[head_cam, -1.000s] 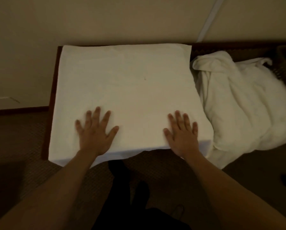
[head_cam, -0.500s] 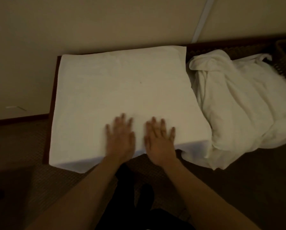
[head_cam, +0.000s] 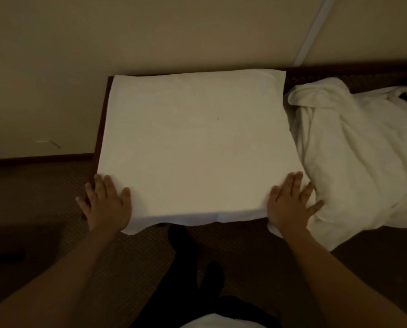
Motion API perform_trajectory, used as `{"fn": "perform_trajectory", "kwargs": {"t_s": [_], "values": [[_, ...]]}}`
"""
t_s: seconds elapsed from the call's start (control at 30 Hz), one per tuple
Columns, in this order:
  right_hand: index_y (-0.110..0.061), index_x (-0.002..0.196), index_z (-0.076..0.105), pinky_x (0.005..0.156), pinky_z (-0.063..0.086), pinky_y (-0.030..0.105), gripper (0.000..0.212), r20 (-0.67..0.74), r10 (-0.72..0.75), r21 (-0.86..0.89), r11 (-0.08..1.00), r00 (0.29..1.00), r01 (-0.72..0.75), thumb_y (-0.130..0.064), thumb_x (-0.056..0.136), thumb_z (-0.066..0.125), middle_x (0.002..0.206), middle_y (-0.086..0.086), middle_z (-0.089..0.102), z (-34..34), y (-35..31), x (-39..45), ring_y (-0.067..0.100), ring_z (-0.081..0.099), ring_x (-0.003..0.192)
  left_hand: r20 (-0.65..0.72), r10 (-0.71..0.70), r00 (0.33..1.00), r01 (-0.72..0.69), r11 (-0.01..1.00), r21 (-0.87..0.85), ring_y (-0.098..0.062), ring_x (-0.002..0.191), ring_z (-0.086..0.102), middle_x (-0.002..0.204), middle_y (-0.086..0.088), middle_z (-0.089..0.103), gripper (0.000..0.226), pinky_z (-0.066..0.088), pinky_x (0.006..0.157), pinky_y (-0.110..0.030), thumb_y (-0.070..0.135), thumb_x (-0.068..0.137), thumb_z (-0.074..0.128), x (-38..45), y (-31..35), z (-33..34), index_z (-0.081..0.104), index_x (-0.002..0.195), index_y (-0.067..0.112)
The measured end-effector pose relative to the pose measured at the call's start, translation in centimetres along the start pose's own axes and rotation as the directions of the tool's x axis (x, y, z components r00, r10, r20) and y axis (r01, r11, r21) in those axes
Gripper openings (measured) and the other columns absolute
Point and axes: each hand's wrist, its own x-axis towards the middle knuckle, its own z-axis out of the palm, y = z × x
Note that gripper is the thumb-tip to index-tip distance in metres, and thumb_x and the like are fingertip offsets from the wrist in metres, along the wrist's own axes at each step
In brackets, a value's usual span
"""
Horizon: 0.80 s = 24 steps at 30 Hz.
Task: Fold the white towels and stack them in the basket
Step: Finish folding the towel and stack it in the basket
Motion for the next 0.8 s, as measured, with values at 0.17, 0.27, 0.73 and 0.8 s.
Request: {"fn": "perform_trajectory", "kwargs": {"t_s": [0.17,0.27,0.73,0.8], "values": [[-0.022,0.162,0.008,0.117,-0.006,0.066,0.067,0.113,-0.600,-0.085,0.789,0.792,0.609,-0.047,0.102,0.020,0.169,0.004,-0.005,4.4,-9.1,-7.5,0.034,-0.005,0.155,-0.017,0.434,0.901,-0.434,0.901,-0.024,-0.030,0.156,-0.005,0.169,-0.006,-0.006,0.069,-0.010,0.121,-0.056,0.047,0.099,0.013,-4.8,9.7,1.5,0.007,0.162,0.019],[-0.016,0.159,0.025,0.116,0.002,0.067,0.075,0.166,-0.693,-0.088,0.698,0.701,0.711,-0.048,0.092,0.036,0.168,0.005,0.010,5.9,-12.8,-8.9,0.031,0.008,0.155,0.120,0.597,0.793,-0.602,0.799,0.006,-0.020,0.156,-0.009,0.168,0.008,-0.009,0.069,-0.010,0.121,-0.053,0.046,0.093,0.006,-4.8,13.0,1.5,0.009,0.161,0.033],[-0.029,0.159,-0.015,0.118,-0.014,0.064,0.068,0.132,-0.395,-0.051,0.913,0.909,0.404,-0.059,0.102,0.009,0.165,-0.001,-0.026,4.7,-22.8,-2.1,0.032,-0.030,0.149,0.034,0.597,0.801,-0.598,0.796,0.096,-0.025,0.155,-0.014,0.169,0.002,-0.015,0.069,-0.005,0.122,-0.058,0.066,0.099,0.010,16.0,9.5,-3.6,-0.002,0.160,0.038],[-0.029,0.158,-0.018,0.117,-0.014,0.065,0.070,0.111,-0.343,-0.034,0.937,0.933,0.349,-0.060,0.101,0.008,0.164,-0.001,-0.029,5.6,-25.8,-2.0,0.035,-0.033,0.148,0.033,0.624,0.781,-0.624,0.776,0.094,-0.025,0.155,-0.016,0.168,0.002,-0.017,0.069,-0.006,0.122,-0.059,0.066,0.099,0.010,19.3,10.0,-4.3,-0.004,0.160,0.038]]}}
